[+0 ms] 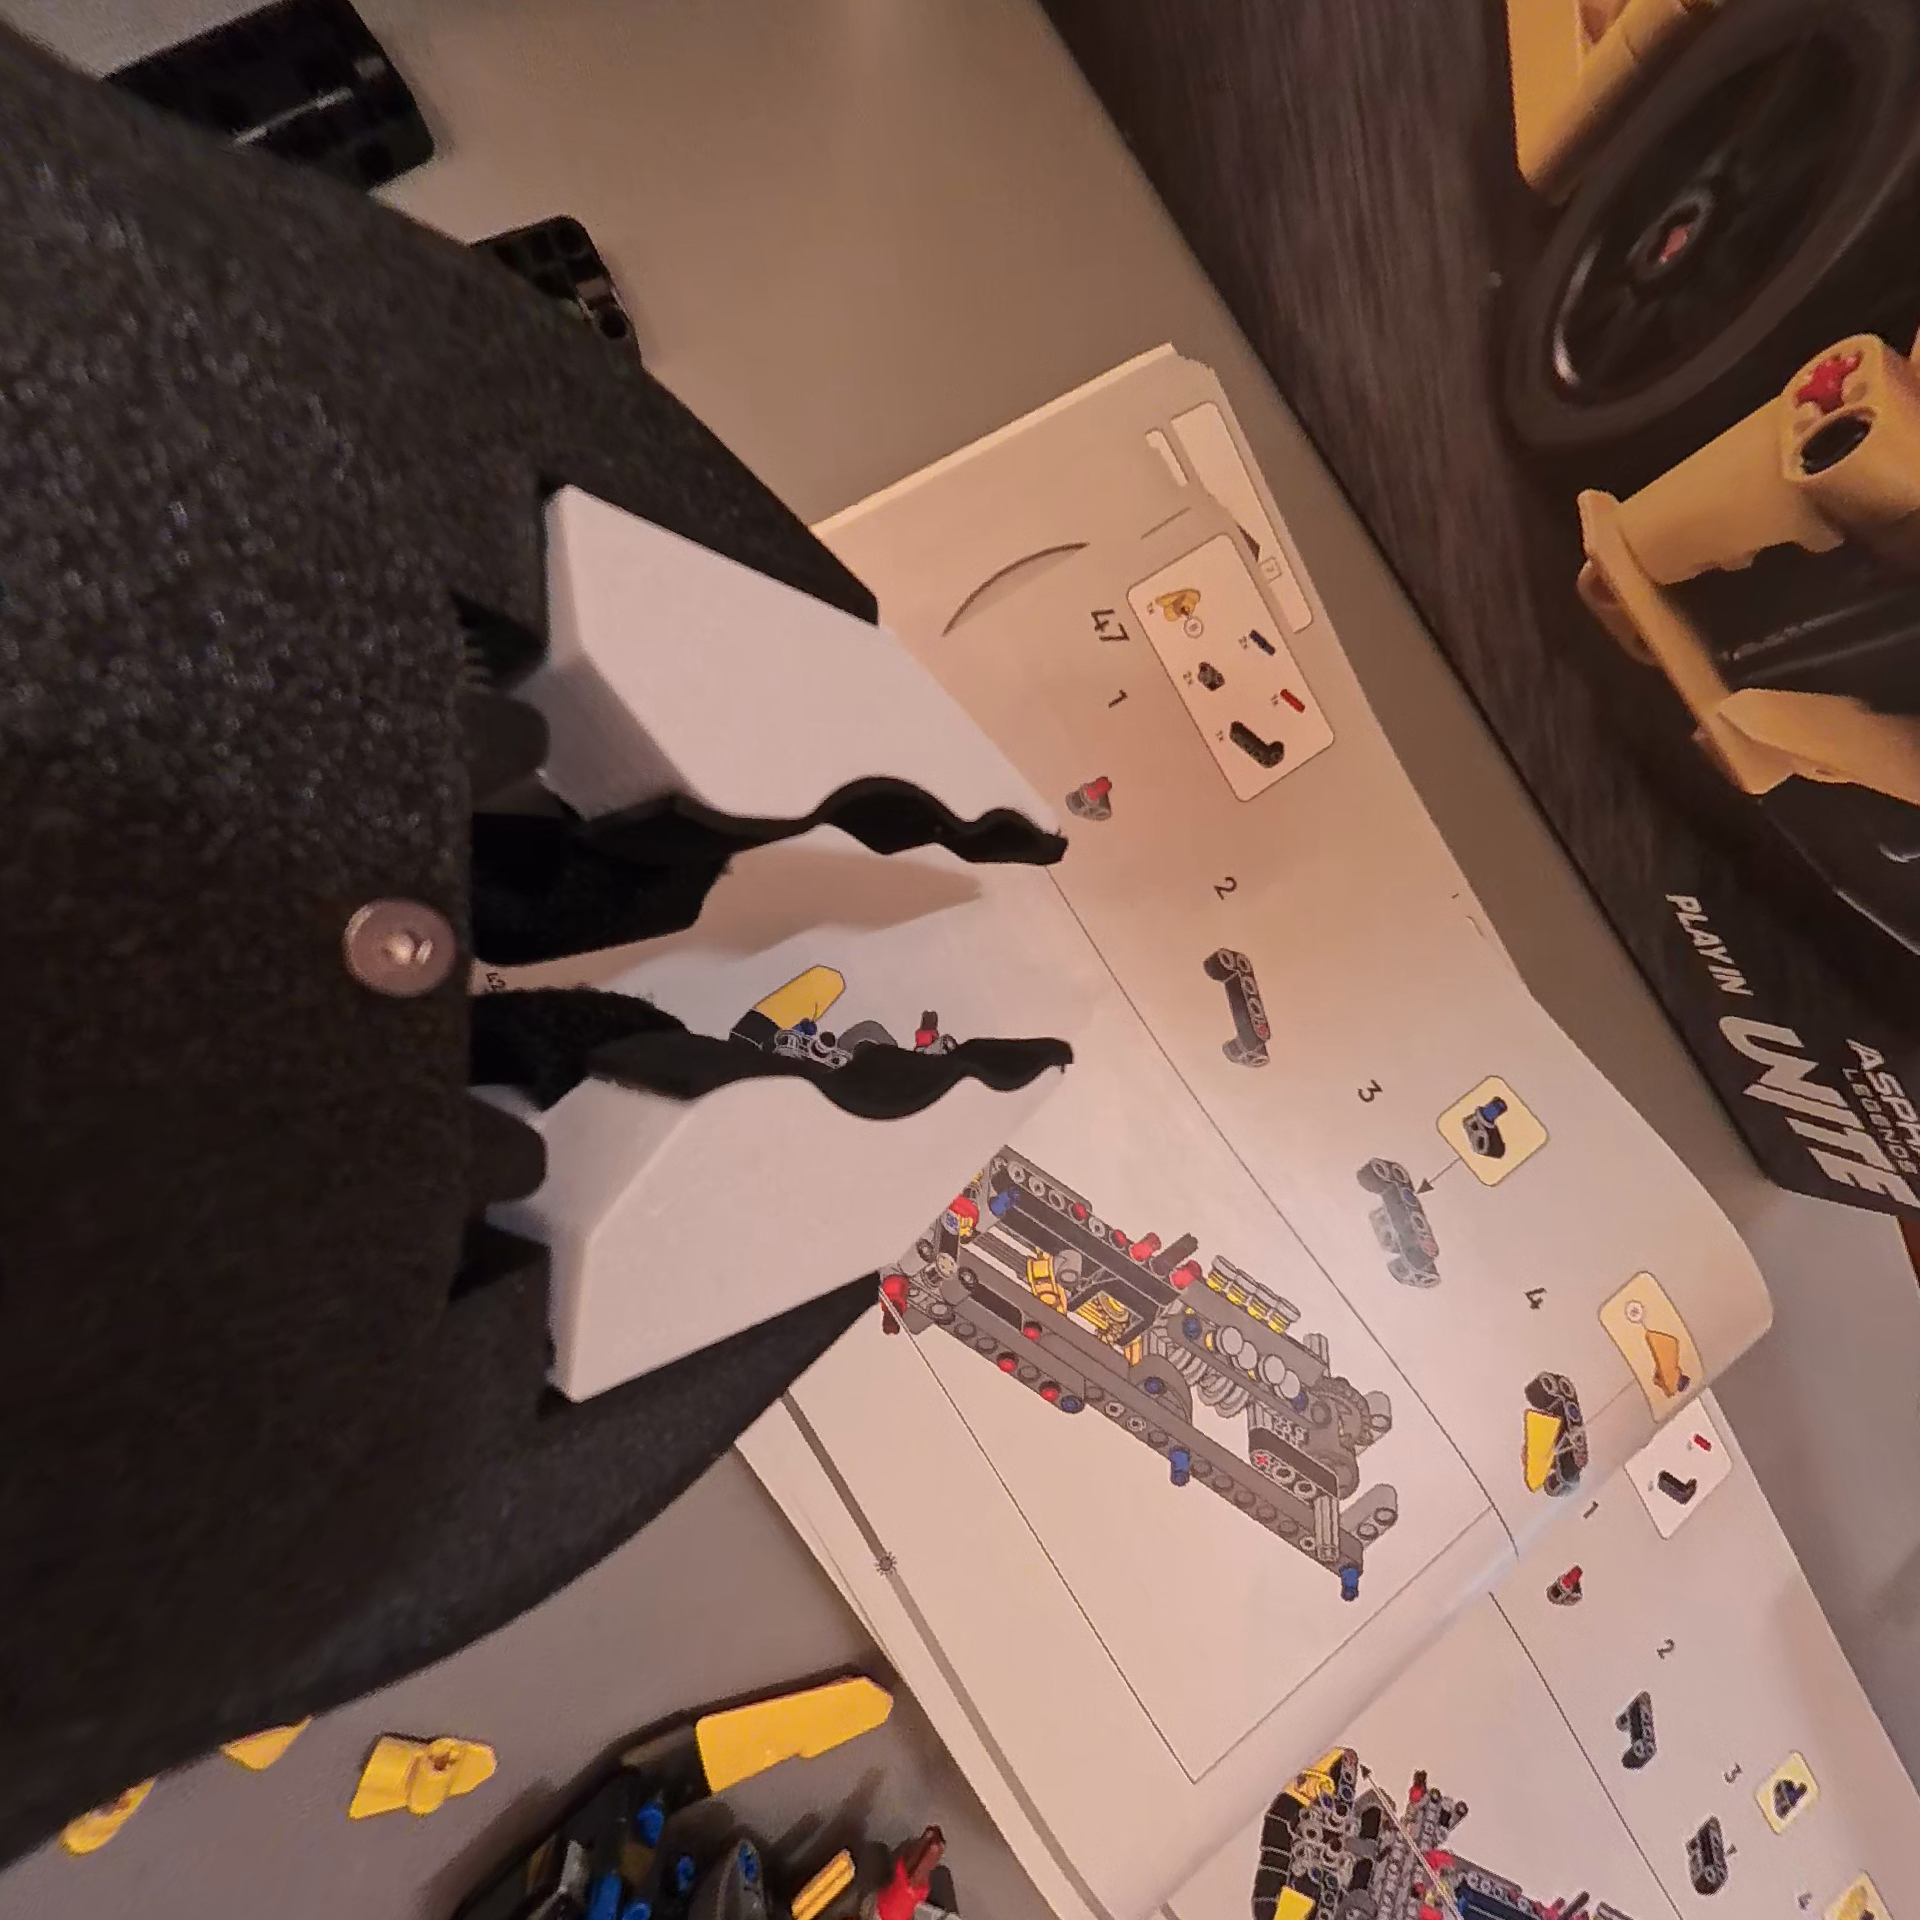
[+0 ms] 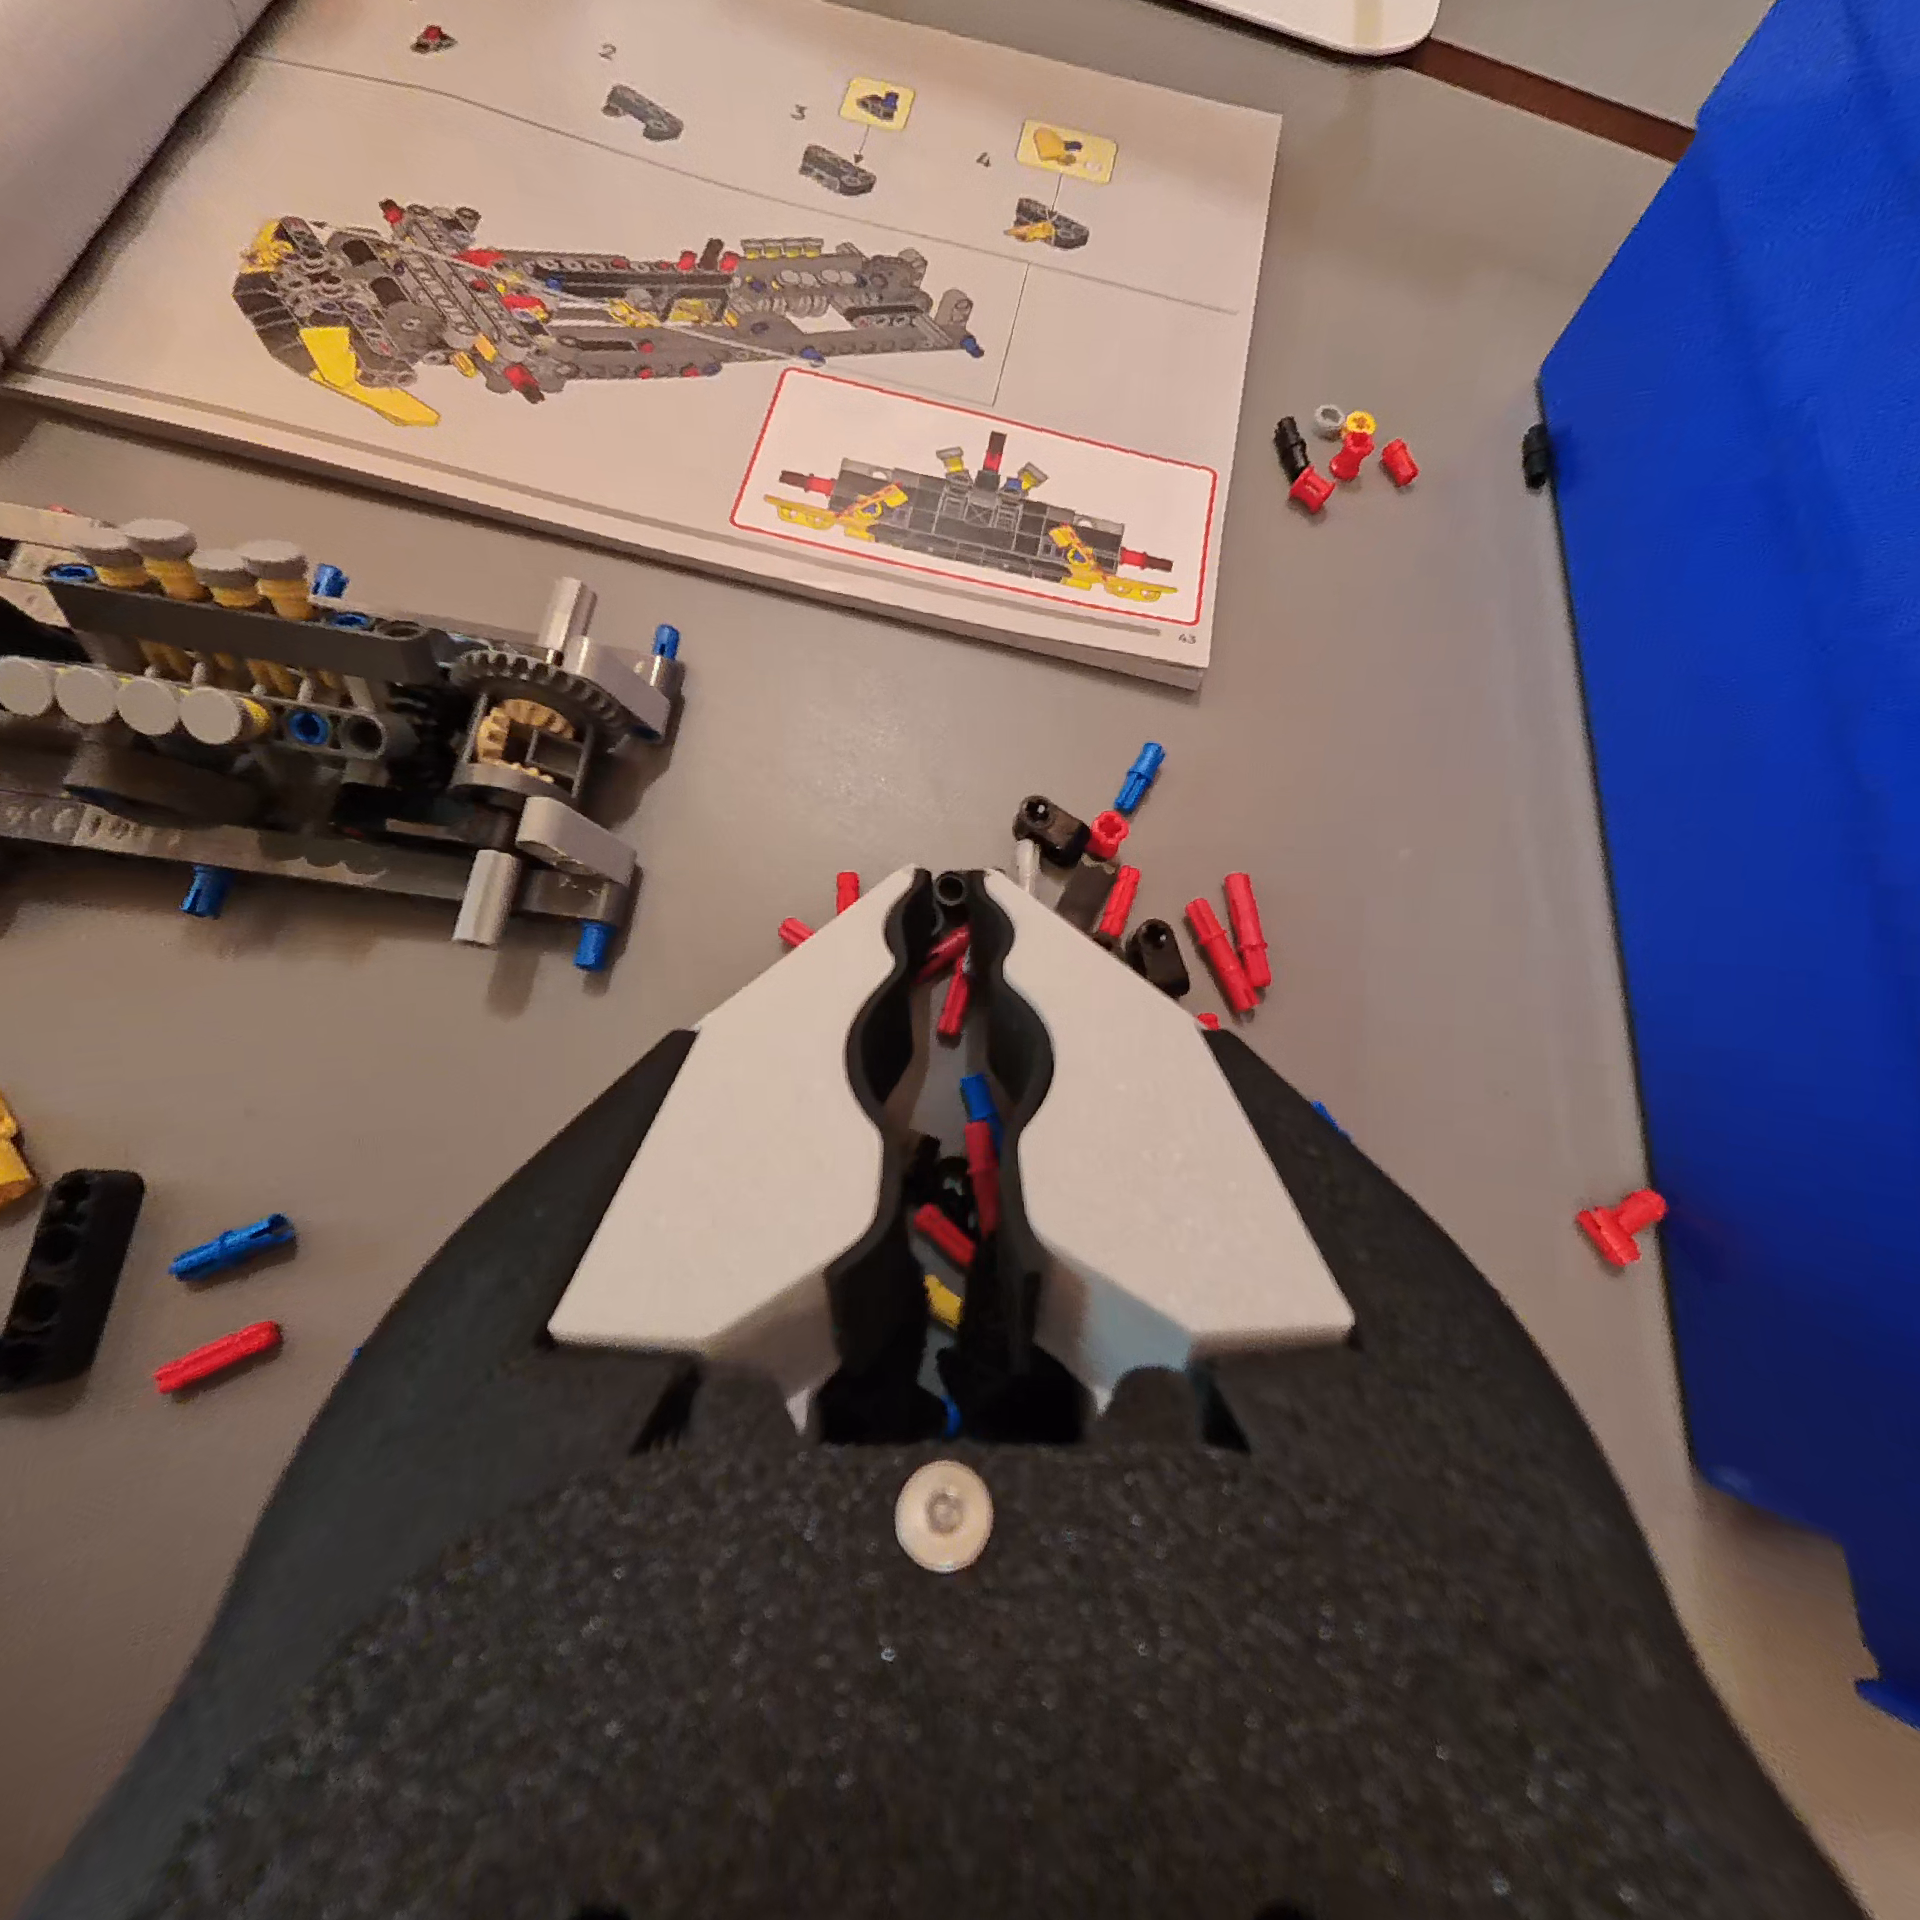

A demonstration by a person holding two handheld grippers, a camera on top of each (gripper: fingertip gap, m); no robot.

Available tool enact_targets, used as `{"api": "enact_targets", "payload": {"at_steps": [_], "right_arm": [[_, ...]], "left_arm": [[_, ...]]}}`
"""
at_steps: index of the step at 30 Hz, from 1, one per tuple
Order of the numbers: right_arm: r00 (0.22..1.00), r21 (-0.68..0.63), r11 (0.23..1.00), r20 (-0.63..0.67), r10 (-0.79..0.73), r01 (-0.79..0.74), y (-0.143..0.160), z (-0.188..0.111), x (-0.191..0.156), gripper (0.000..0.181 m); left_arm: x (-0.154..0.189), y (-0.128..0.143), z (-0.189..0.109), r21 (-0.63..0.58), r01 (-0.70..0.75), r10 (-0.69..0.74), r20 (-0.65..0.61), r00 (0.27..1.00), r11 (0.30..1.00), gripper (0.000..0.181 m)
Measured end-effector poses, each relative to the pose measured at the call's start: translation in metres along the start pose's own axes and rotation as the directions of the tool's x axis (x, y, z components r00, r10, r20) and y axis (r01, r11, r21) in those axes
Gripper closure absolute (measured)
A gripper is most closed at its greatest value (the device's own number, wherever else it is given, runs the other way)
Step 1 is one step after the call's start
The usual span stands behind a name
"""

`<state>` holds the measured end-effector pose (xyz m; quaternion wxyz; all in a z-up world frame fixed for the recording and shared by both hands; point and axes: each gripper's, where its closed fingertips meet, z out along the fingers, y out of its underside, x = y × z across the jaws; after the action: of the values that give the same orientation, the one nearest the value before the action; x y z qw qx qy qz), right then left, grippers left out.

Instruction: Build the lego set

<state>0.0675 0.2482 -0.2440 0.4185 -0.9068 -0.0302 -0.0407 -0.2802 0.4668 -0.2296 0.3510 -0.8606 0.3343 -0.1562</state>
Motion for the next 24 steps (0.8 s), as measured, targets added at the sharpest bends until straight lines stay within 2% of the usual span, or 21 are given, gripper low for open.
{"api": "enact_targets", "payload": {"at_steps": [3, 6, 8, 11, 14, 20, 24], "right_arm": [[1.0, 0.045, 0.999, -0.001, -0.02, 0.02, -0.008, -0.005, -0.001, 0.181], [0.998, 0.147, 0.988, 0.008, -0.055, 0.053, -0.024, -0.016, -0.008, 0.181], [0.998, 0.16, 0.985, 0.016, -0.06, 0.057, -0.025, -0.019, -0.011, 0.181], [0.999, 0.114, 0.993, -0.011, -0.039, 0.04, -0.018, -0.012, -0.003, 0.18], [1.0, 0.061, 0.998, -0.015, -0.014, 0.015, -0.015, -0.003, 0.001, 0.166], [0.999, -0.029, 0.999, -0.044, -0.017, 0.015, -0.003, 0.008, 0.007, 0.165], [0.997, -0.044, 0.998, -0.061, -0.048, 0.046, -0.002, 0.009, 0.008, 0.175]], "left_arm": [[0.001, -0.001, -0.001, 0.005, -0.003, 0.003, 0.0, 1.0, 1.0, 0.149], [0.001, -0.002, -0.002, 0.01, -0.001, 0.001, 0.0, 1.0, 1.0, 0.149], [0.001, -0.003, -0.002, 0.012, 0.001, -0.001, -0.002, 1.0, 1.0, 0.149], [0.002, -0.003, -0.002, 0.011, -0.007, 0.007, -0.001, 1.0, 1.0, 0.149], [0.003, -0.003, -0.003, 0.012, -0.013, 0.013, 0.001, 1.0, 1.0, 0.149], [0.003, -0.005, -0.005, 0.019, -0.012, 0.012, 0.002, 1.0, 1.0, 0.149], [0.004, -0.005, -0.005, 0.019, -0.012, 0.012, -0.002, 1.0, 1.0, 0.149]]}}
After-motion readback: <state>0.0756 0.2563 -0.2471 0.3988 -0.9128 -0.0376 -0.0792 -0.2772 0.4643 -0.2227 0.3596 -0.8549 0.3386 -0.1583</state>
